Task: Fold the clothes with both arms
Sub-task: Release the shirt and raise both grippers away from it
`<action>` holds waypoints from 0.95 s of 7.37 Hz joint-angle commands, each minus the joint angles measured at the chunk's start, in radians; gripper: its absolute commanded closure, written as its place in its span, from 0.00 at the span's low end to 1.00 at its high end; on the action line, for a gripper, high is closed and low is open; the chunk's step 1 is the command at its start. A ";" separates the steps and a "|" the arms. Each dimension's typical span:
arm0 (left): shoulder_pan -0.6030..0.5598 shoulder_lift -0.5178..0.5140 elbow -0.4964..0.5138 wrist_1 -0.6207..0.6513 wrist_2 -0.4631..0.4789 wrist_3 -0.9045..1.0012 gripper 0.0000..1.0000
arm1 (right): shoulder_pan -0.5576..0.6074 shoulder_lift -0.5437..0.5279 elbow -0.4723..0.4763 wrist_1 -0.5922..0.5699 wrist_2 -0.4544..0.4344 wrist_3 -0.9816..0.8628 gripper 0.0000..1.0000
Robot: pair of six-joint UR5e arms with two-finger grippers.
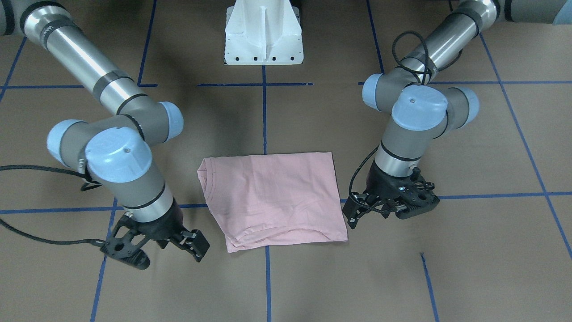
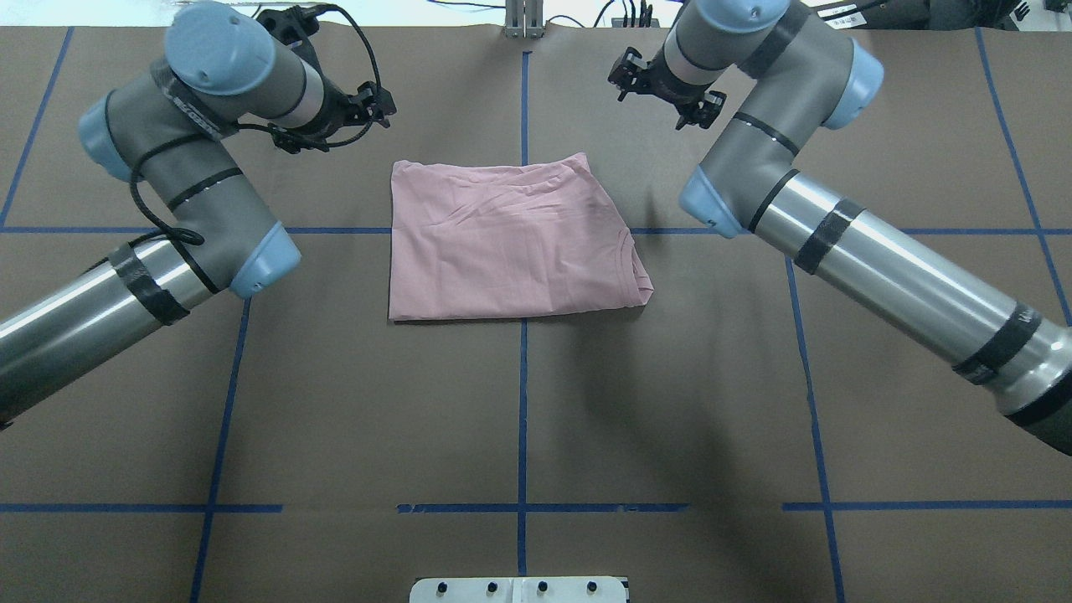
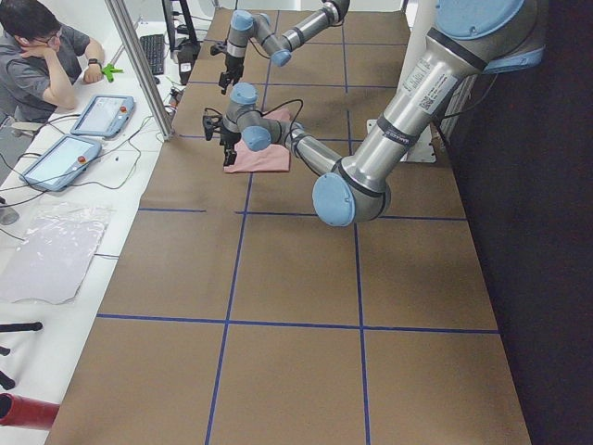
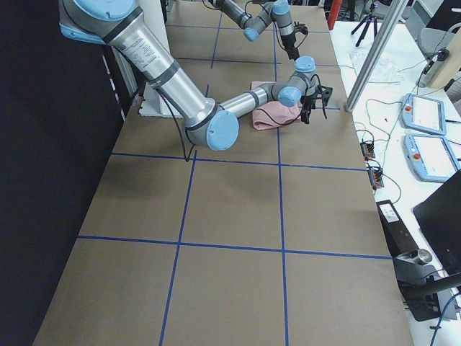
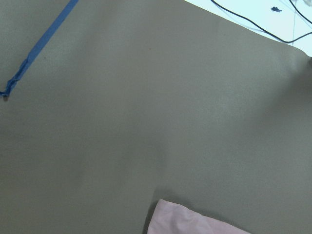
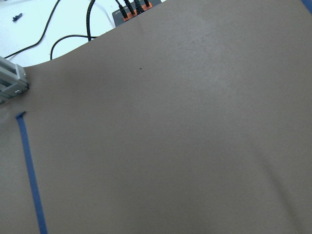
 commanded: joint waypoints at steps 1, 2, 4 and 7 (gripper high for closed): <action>-0.112 0.172 -0.186 0.011 -0.079 0.227 0.00 | 0.111 -0.193 0.219 -0.183 0.086 -0.357 0.00; -0.166 0.247 -0.250 0.077 -0.115 0.374 0.00 | 0.157 -0.289 0.337 -0.315 0.084 -0.579 0.00; -0.305 0.388 -0.334 0.143 -0.217 0.661 0.00 | 0.293 -0.486 0.445 -0.404 0.145 -0.911 0.00; -0.542 0.579 -0.309 0.163 -0.356 1.202 0.00 | 0.511 -0.724 0.437 -0.413 0.333 -1.332 0.00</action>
